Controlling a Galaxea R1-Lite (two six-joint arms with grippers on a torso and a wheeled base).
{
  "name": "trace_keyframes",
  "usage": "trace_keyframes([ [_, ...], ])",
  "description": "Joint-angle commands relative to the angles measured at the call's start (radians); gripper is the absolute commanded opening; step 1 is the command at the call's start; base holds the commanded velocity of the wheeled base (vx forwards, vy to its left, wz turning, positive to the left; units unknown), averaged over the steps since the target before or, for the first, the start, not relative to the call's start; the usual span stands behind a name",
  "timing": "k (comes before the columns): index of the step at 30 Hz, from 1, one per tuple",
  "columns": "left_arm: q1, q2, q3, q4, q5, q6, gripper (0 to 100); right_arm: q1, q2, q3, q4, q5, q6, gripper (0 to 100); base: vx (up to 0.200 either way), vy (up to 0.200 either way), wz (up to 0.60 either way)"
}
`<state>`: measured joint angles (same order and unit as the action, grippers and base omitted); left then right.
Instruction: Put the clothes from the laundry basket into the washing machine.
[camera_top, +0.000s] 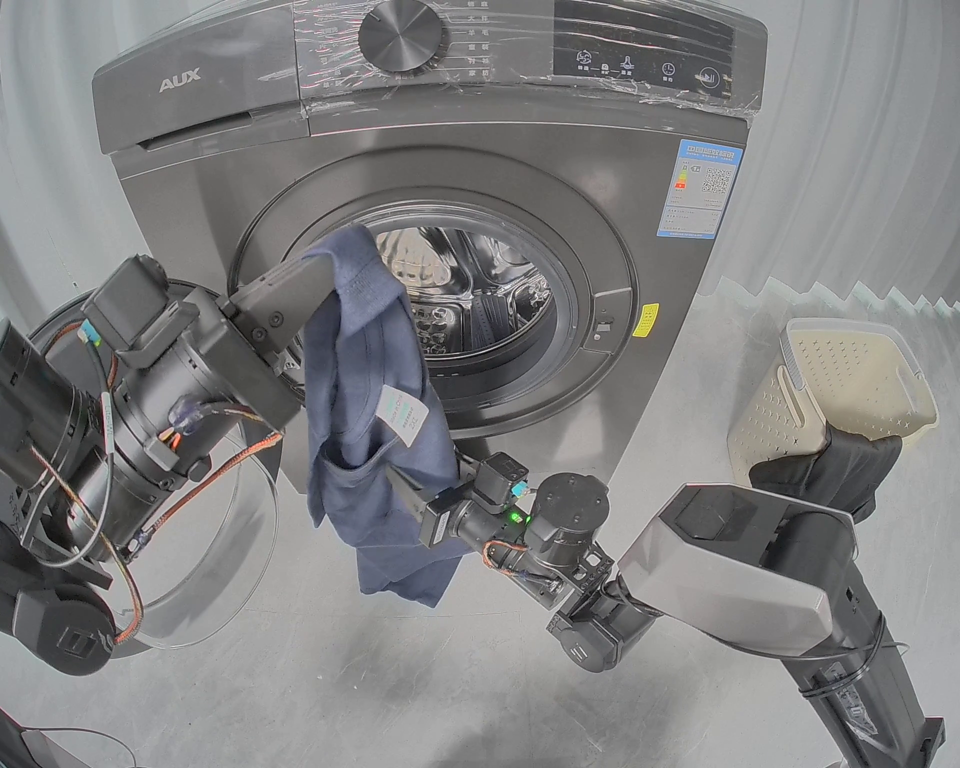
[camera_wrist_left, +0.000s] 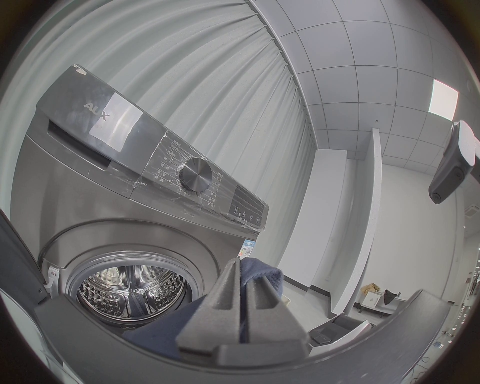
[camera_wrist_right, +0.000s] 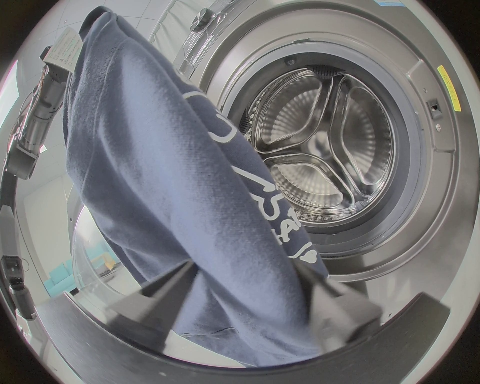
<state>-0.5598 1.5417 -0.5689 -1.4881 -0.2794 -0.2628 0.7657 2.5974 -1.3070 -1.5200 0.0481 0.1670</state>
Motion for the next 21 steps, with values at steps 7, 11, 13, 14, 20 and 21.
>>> trace_keyframes([
  [7, 0.038, 0.014, -0.009, 0.017, 0.011, -0.001, 0, -0.045, -0.119, 0.084, -0.017, -0.050, 0.025, 0, 0.000, 0.000, 0.00],
  [11, 0.090, 0.041, -0.009, 0.020, 0.011, 0.000, 0, -0.065, -0.201, 0.167, -0.016, -0.086, 0.035, 0, 0.000, 0.000, 0.00],
  [13, 0.113, 0.054, -0.009, 0.020, 0.012, 0.000, 0, -0.074, -0.250, 0.229, -0.016, -0.090, 0.035, 0, 0.000, 0.000, 0.00],
  [14, 0.123, 0.060, -0.006, 0.020, 0.012, 0.000, 0, -0.080, -0.283, 0.262, -0.016, -0.090, 0.035, 0, 0.000, 0.000, 0.00],
  [20, 0.153, 0.095, 0.021, 0.022, 0.008, 0.007, 0, -0.114, -0.398, 0.342, -0.019, -0.090, 0.034, 0, 0.000, 0.000, 0.00],
  [21, 0.155, 0.098, 0.026, 0.022, 0.006, 0.008, 0, -0.115, -0.410, 0.347, -0.020, -0.090, 0.034, 0, 0.000, 0.000, 0.00],
])
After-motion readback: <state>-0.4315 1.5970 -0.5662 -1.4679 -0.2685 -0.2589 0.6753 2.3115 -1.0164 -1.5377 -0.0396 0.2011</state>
